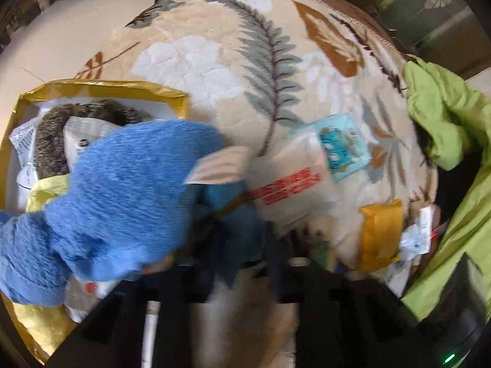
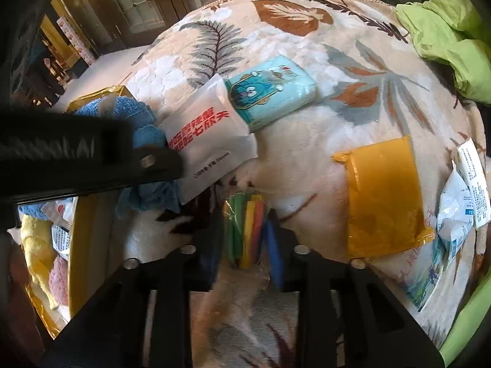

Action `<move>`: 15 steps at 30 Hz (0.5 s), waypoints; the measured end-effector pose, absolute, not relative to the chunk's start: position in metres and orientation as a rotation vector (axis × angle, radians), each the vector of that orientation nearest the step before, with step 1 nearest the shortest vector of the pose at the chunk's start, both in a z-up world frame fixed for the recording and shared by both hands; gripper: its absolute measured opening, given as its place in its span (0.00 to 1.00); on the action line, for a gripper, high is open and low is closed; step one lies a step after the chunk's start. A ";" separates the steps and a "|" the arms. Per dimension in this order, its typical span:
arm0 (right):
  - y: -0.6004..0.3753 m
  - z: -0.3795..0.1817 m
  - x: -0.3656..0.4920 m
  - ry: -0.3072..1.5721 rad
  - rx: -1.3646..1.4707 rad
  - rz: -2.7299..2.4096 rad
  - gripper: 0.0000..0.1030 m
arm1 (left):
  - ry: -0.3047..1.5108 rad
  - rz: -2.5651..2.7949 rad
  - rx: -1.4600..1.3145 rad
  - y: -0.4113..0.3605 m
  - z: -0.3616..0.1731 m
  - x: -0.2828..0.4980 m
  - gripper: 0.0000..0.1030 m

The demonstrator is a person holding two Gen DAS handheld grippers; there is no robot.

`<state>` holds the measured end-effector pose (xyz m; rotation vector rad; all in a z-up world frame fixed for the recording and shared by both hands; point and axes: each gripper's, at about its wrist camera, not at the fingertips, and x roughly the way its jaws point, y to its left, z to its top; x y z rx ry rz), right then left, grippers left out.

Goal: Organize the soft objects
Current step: 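Grasp the small blue cloth with the left gripper while the right grasps the crayon pack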

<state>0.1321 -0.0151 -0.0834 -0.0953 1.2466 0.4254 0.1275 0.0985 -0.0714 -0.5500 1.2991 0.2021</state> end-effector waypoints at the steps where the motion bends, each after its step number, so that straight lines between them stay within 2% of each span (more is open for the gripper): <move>1: -0.019 -0.083 0.133 1.249 -0.084 0.423 0.17 | 1.296 0.191 -0.562 0.102 -0.072 0.126 0.12; 15: -0.048 -0.072 0.114 1.258 0.046 0.465 0.14 | 1.251 0.107 -0.586 0.105 -0.063 0.097 0.10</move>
